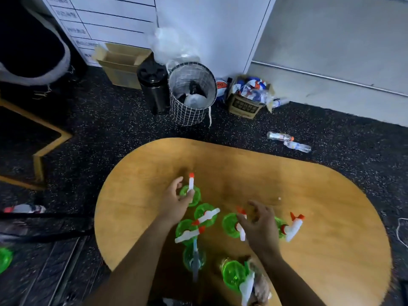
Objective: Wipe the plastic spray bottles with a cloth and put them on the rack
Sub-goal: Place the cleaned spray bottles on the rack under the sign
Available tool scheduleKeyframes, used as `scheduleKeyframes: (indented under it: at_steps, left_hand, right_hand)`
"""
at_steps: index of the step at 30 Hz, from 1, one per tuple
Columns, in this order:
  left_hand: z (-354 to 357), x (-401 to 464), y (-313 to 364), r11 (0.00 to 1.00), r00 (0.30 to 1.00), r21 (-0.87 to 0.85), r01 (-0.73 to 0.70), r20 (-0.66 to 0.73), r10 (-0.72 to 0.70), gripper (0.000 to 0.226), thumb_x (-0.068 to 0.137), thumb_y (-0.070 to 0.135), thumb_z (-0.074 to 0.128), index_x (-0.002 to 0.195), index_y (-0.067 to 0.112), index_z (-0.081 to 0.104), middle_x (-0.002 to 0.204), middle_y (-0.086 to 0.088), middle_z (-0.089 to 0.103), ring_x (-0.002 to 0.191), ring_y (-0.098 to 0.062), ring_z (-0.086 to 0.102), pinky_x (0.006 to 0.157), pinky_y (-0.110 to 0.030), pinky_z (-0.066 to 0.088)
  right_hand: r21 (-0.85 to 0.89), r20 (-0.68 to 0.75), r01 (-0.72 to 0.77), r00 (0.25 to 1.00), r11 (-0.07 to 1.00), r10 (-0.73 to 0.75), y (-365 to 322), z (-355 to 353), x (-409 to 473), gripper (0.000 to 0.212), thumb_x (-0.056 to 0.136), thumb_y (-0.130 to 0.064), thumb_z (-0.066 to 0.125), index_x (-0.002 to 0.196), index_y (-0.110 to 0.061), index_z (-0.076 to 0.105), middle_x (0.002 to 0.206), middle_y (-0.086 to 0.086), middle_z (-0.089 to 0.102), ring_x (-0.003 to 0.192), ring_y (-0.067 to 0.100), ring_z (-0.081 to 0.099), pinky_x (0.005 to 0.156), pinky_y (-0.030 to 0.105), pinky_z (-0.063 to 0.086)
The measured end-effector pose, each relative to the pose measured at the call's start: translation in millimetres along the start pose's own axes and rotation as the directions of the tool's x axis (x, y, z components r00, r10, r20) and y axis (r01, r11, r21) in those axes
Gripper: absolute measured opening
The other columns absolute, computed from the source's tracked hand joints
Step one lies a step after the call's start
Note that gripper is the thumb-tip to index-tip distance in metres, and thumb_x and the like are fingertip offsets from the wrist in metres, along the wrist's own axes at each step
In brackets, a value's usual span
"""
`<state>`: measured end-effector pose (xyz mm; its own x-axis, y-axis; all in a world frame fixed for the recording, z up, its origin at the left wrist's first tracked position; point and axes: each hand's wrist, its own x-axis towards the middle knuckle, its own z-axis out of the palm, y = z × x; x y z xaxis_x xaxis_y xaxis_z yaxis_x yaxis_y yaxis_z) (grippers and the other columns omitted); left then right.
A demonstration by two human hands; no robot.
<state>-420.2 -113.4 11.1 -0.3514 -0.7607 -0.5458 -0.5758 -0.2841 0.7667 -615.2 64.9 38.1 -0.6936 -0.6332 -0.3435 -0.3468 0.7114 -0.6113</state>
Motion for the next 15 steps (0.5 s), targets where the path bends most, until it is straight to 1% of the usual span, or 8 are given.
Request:
scheduleKeyframes:
  at_steps: [3,5,7,8,10,12,14,15]
  left_hand:
    - [6.4,10.1,-1.4,0.999,1.0,0.035,0.028,-0.014,-0.028,0.064,0.102,0.042,0.068,0.159,0.026,0.041,0.145,0.003,0.055,0.122,-0.016,0.057,0.099,-0.035,0.05]
    - [9.0,12.7,-2.0,0.999,0.999,0.008,0.04,0.001,-0.04,0.061,0.103,0.038,0.067,0.158,0.027,0.042,0.14,0.004,0.056,0.123,-0.016,0.058,0.1,-0.038,0.053]
    - [11.4,15.7,-4.0,0.997,0.998,-0.061,0.056,0.02,-0.055,0.059,0.104,0.033,0.067,0.157,0.03,0.042,0.141,0.003,0.06,0.12,-0.02,0.065,0.092,-0.04,0.058]
    - [12.5,16.8,-4.7,0.994,0.998,-0.095,0.061,0.026,-0.059,0.058,0.105,0.03,0.066,0.157,0.031,0.042,0.14,0.002,0.062,0.118,-0.022,0.068,0.086,-0.037,0.057]
    - [14.8,18.0,-3.9,0.984,0.997,-0.165,0.069,0.034,-0.064,0.055,0.106,0.024,0.064,0.157,0.031,0.043,0.138,0.0,0.064,0.114,-0.023,0.071,0.08,-0.031,0.054]
    - [17.5,17.3,0.7,0.965,0.996,-0.251,0.08,0.043,-0.072,0.054,0.107,0.016,0.062,0.157,0.029,0.043,0.135,-0.004,0.065,0.107,-0.024,0.074,0.077,-0.029,0.056]
    - [18.4,15.1,5.7,0.943,0.995,-0.32,0.093,0.056,-0.079,0.054,0.107,0.01,0.06,0.155,0.029,0.044,0.132,-0.007,0.066,0.101,-0.023,0.075,0.073,-0.024,0.058]
    - [18.3,13.5,7.5,0.936,0.995,-0.34,0.096,0.065,-0.079,0.054,0.107,0.008,0.06,0.155,0.029,0.045,0.131,-0.008,0.067,0.099,-0.022,0.075,0.07,-0.021,0.058]
  right_hand:
    - [-0.116,0.126,-0.111,0.984,0.987,0.125,17.3,1.8,3.8,0.068,0.088,-0.046,0.08,0.145,-0.018,0.056,0.133,0.004,0.053,0.112,0.024,0.062,0.086,0.03,0.043]
    - [-0.181,0.219,-0.144,0.958,0.973,0.183,27.8,7.7,5.7,0.069,0.09,-0.053,0.075,0.146,-0.019,0.053,0.14,0.005,0.052,0.121,0.025,0.06,0.09,0.031,0.044]
    - [-0.167,0.266,-0.157,0.944,0.973,0.197,37.4,13.1,8.1,0.06,0.09,-0.056,0.073,0.137,-0.022,0.061,0.132,0.003,0.06,0.108,0.019,0.066,0.09,0.035,0.053]
    - [-0.14,0.28,-0.17,0.938,0.975,0.204,42.2,15.6,10.3,0.053,0.09,-0.056,0.073,0.131,-0.024,0.065,0.125,0.001,0.065,0.099,0.015,0.068,0.088,0.038,0.057]
    - [-0.064,0.306,-0.215,0.925,0.975,0.224,48.1,18.6,14.2,0.038,0.091,-0.05,0.074,0.121,-0.027,0.071,0.111,-0.003,0.071,0.089,0.011,0.069,0.084,0.041,0.06]
    - [0.006,0.331,-0.253,0.914,0.968,0.237,47.4,16.1,16.9,0.022,0.094,-0.041,0.076,0.109,-0.025,0.074,0.092,-0.007,0.074,0.08,0.011,0.07,0.075,0.037,0.06]
    - [0.043,0.343,-0.272,0.908,0.961,0.242,47.7,14.6,19.7,0.018,0.094,-0.037,0.077,0.103,-0.021,0.076,0.075,-0.01,0.071,0.069,0.01,0.066,0.065,0.032,0.052]
    - [0.053,0.341,-0.279,0.908,0.959,0.245,47.2,14.4,21.0,0.017,0.095,-0.036,0.077,0.102,-0.021,0.075,0.072,-0.01,0.069,0.067,0.01,0.065,0.063,0.031,0.049]
